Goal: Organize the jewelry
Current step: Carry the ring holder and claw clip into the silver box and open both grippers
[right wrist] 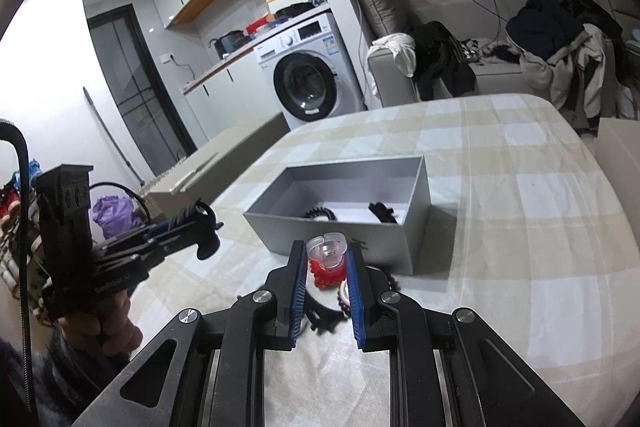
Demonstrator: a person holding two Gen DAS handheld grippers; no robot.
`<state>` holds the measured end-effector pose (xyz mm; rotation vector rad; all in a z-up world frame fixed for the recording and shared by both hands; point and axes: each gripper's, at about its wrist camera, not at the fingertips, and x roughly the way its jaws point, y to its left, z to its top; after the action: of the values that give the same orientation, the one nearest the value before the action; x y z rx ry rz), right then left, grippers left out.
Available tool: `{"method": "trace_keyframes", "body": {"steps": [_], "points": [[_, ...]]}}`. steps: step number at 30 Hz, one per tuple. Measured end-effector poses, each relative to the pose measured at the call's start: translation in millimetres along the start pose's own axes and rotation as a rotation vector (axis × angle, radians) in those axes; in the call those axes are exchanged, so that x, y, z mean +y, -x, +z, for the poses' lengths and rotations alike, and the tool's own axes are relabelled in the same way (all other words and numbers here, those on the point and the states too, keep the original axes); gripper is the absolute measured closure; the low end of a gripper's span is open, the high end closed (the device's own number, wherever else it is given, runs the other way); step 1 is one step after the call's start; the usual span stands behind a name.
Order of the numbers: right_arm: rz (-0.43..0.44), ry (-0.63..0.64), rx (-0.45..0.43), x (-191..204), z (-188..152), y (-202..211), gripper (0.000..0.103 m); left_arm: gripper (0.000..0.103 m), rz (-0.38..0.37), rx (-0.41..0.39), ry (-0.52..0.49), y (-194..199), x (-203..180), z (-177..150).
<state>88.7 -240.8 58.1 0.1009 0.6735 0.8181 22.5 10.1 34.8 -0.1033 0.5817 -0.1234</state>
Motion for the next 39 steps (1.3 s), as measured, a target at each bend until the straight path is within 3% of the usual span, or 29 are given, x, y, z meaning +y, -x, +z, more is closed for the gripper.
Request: {"method": "trace_keyframes", "body": {"steps": [10,15,31,39], "points": [[0.041,-0.013,-0.049,-1,22,8,0.085,0.074,0.013,-0.028,0.001,-1,-2,12],[0.105,-0.091,-0.054,-11,32,7,0.085,0.074,0.024,-0.039,0.002,-4,-3,18],[0.075,-0.124,-0.055,-27,61,-22,0.085,0.074,0.024,-0.043,0.001,-29,-4,36],[0.063,-0.14,0.006,-35,62,-49,0.085,0.074,0.028,-0.028,-0.004,-43,-4,37]]}}
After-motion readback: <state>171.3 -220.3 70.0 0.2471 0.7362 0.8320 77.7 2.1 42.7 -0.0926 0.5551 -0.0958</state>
